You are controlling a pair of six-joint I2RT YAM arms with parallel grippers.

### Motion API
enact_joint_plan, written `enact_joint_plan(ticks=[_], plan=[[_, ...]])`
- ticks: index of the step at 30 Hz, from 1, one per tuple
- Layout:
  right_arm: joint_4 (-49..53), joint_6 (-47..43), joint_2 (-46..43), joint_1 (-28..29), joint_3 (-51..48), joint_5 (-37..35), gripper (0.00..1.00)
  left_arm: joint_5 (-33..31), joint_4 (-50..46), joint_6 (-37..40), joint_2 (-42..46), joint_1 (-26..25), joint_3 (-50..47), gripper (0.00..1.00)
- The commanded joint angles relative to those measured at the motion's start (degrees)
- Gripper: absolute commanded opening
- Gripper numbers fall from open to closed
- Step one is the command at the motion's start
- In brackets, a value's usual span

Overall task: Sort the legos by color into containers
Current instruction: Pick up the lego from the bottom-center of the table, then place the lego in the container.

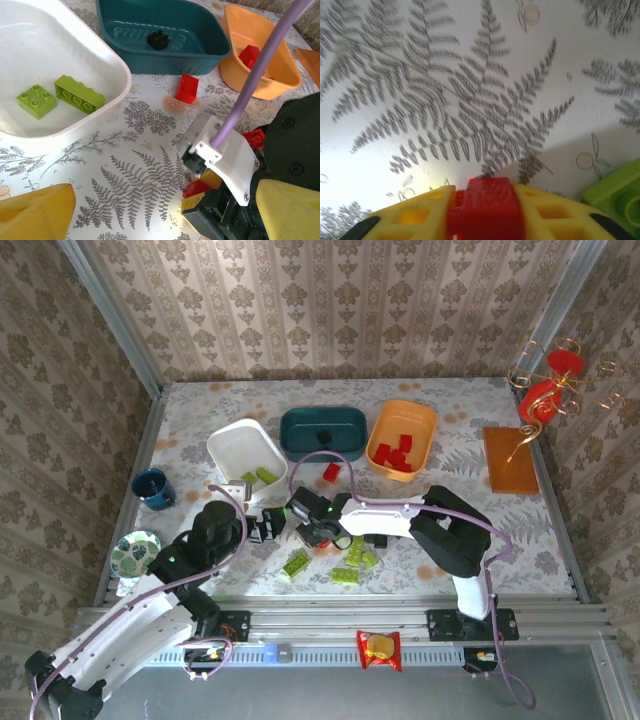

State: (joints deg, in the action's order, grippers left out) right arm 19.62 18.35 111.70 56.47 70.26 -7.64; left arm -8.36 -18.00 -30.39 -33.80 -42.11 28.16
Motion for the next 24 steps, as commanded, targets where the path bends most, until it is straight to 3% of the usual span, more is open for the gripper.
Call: enact_joint_plan(ticks=[1,5,11,18,24], plan=[[0.4,0.8,-0.7,0.3,-1.4,-0.3,0.27,0.1,-0.1,1.0,-0.2,0.6,1.7,0.94],[-3.5,0.8,-4.4,0.2,-2.7,2.0,0.18,0.2,0.3,1.0,-0.6,0.7,1.6,0.94],[-8.9,3.0,-15.1,-4.1,-7.3,3.9,0.13,-0.2,1.0,0.9,-0.7,0.8,0.9,0.96],[-10.2,7.4,-26.6,-20.7,-11.6,-0.5,0.12,-2.3,0.9,0.6,-0.1,1.0,1.4,1.00],[-5.6,11.1,-20.9,-33.4,-4.9,-7.7,0.11,-2.4,0.7,-0.2,-0.2,1.6,1.2,1.00]])
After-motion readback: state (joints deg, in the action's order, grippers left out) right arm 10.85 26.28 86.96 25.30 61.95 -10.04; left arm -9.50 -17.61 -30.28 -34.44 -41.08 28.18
